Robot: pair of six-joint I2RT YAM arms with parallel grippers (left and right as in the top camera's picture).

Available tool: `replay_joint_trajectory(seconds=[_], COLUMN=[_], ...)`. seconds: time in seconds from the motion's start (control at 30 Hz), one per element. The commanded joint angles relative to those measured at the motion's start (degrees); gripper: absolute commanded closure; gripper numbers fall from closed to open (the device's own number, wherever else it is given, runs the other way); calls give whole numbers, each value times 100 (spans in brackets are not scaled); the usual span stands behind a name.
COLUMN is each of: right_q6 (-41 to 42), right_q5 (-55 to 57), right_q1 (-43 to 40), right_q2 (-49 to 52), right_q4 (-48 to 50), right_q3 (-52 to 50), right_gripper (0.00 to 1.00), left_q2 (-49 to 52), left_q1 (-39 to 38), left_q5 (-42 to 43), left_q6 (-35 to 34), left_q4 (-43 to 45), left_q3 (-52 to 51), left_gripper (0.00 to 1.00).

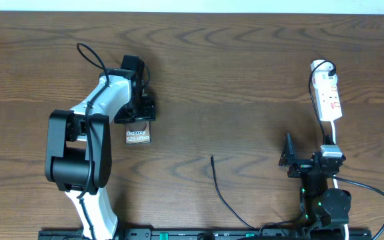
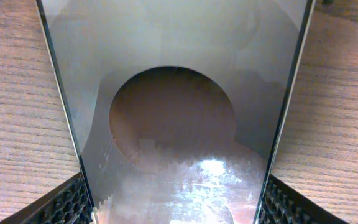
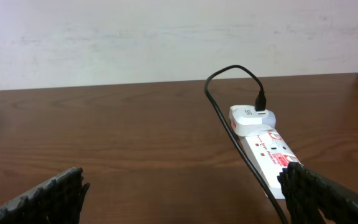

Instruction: Plug charger to phone and switch on socket

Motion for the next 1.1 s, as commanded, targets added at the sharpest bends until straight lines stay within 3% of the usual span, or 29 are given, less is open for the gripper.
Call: replay_joint_trajectory(seconds=[0.0,0.77,0.97,1.07], right_q6=[-68,-68,-68,-68], right_q5=[-33,-33,-33,-33], right_q1=[33,33,33,33], right_q2=[-9,-9,-9,-9], right_q4=[-26,-26,-26,-26], right_q3=[-4,-4,-4,-4], right_gripper=[1,1,1,1], left_q2=[15,15,15,15], left_q1=[-11,-9,-9,-9], left_q5=[15,13,13,15], left_q6=[-55,-55,-55,-55], left_q4=[11,11,11,11], left_q3=[-125,-125,-125,-125], left_gripper=[27,34,51,66])
